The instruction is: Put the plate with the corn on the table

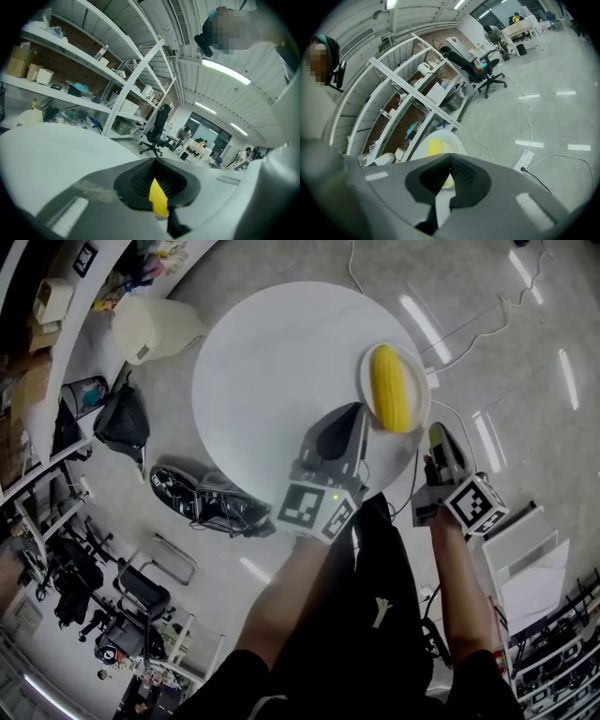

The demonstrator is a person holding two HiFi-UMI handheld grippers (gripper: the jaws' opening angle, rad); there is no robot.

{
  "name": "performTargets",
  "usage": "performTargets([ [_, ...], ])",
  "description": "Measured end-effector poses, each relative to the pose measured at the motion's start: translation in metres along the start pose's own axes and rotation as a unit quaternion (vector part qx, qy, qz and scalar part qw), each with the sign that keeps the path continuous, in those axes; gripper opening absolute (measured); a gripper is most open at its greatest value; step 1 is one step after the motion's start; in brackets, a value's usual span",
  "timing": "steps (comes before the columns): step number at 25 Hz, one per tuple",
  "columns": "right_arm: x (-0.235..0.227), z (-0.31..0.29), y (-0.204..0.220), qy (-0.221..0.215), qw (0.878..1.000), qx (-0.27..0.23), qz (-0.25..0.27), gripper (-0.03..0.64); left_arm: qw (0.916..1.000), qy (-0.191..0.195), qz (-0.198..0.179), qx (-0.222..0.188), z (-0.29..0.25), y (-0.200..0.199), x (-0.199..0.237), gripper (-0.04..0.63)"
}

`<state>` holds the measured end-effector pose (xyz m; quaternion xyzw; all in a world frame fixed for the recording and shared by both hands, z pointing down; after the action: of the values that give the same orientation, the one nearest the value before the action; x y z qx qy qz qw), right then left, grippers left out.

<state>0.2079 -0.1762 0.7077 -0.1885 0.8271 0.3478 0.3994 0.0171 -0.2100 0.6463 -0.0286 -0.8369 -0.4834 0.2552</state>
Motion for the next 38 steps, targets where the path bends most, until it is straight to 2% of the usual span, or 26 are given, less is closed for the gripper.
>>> performTargets([
  [12, 0.052, 0.027, -0.003, -0.027, 0.998, 0.01, 0.051, 0.009, 0.9996, 0.008, -0.016, -0.024, 0.039, -0.026, -0.033, 0.005],
  [27, 0.119, 0.083, -0.023, -0.057, 0.993, -0.003, 0.101, 0.009, 0.9971, 0.003, -0.028, -0.07, 0.091, -0.08, -0.085, 0.005],
  [38, 0.167, 0.126, -0.03, -0.086, 0.985, -0.033, 0.147, 0.009, 0.9935, 0.006, -0.066, -0.093, 0.144, -0.09, -0.122, 0.005],
])
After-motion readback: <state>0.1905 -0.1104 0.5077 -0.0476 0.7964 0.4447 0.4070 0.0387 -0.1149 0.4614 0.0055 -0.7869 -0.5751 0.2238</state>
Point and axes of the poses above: the fingertips, and each gripper's own axes: z backward along the fingers, x to its left, y out of its underside, the point moved 4 cm from there along z, backward along the fingers, and after that the axes turned 9 degrees about -y, right-handed, at the moved point
